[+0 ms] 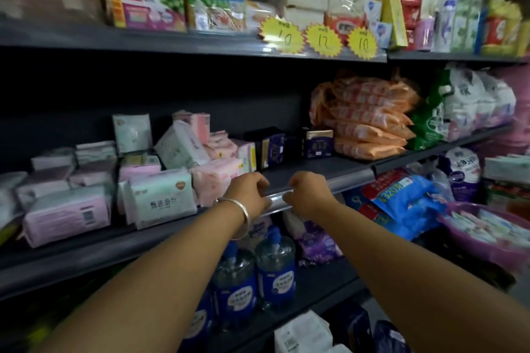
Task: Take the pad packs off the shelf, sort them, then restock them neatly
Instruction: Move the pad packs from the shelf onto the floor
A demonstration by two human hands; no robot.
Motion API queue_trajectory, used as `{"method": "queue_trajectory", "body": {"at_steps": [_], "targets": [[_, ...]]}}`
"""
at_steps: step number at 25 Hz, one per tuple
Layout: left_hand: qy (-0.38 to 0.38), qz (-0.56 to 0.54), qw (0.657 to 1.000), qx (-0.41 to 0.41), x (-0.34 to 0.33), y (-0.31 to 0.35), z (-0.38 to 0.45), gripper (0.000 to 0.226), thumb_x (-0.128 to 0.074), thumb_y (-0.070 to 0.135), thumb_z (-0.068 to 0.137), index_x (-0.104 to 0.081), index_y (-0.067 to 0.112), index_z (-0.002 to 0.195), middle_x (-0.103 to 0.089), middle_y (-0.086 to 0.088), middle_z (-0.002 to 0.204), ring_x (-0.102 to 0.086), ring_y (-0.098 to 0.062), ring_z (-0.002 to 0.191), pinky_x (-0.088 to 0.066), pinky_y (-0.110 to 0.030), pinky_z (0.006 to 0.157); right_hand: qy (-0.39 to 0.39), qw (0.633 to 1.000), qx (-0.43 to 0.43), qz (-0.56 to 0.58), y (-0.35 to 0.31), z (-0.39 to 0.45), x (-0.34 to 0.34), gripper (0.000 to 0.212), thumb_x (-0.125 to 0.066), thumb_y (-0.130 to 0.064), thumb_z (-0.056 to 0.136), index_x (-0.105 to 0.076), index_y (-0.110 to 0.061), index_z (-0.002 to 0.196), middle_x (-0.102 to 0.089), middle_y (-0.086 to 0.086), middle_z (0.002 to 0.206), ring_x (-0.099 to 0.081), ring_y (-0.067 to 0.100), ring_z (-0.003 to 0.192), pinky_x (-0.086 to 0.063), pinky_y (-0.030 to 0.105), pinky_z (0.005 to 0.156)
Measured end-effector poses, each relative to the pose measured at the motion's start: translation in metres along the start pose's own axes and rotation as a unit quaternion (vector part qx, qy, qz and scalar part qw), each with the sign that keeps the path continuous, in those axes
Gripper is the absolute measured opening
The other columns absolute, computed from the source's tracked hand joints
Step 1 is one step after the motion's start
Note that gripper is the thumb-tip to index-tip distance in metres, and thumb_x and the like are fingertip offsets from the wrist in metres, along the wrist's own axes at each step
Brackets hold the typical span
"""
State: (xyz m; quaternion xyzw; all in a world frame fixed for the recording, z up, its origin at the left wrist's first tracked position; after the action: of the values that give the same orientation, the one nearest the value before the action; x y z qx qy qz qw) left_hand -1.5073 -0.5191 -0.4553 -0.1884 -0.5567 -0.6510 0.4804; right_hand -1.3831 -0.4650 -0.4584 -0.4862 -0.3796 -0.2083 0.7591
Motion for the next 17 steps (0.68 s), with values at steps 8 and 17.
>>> {"method": "queue_trajectory", "body": {"at_steps": [8,17], "targets": [[0.054,0.006,0.997,0.046,0.039,-0.037,0.035,0.04,-0.069,0.006,0.08,-0.059,0.008,0.118,-0.061,-0.011,0.117,-0.057,-0.023,0.106,-0.044,-0.026,0.094,-0.066,0.995,0.059,0.046,-0.041,0.046,-0.04,0.057,-0.068,-0.029,0.086,-0.046,-0.005,0.133,-0.054,0.013,0.128,-0.055,0.026,0.112,-0.047,0.032,0.089],[0.015,0.141,0.986,0.092,0.109,-0.093,0.048,0.07,-0.076,0.026,0.076,-0.041,0.014,0.136,-0.044,-0.005,0.14,-0.045,-0.02,0.127,-0.039,-0.026,0.099,-0.134,0.987,0.08,0.045,-0.081,0.101,-0.094,0.108,-0.074,-0.053,0.072,-0.009,-0.017,0.151,-0.009,0.009,0.156,-0.018,0.032,0.142,-0.028,0.046,0.113]]}}
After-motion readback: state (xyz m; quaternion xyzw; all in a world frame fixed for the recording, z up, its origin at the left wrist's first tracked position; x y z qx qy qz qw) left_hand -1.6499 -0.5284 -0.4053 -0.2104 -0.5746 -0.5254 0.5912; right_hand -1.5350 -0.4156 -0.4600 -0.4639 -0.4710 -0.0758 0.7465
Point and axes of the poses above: each hand's wrist, its own z-axis towards the middle knuckle, its own x-axis out of the back of the hand, y = z × x, the point moved 3 cm from there along z, towards the middle knuckle
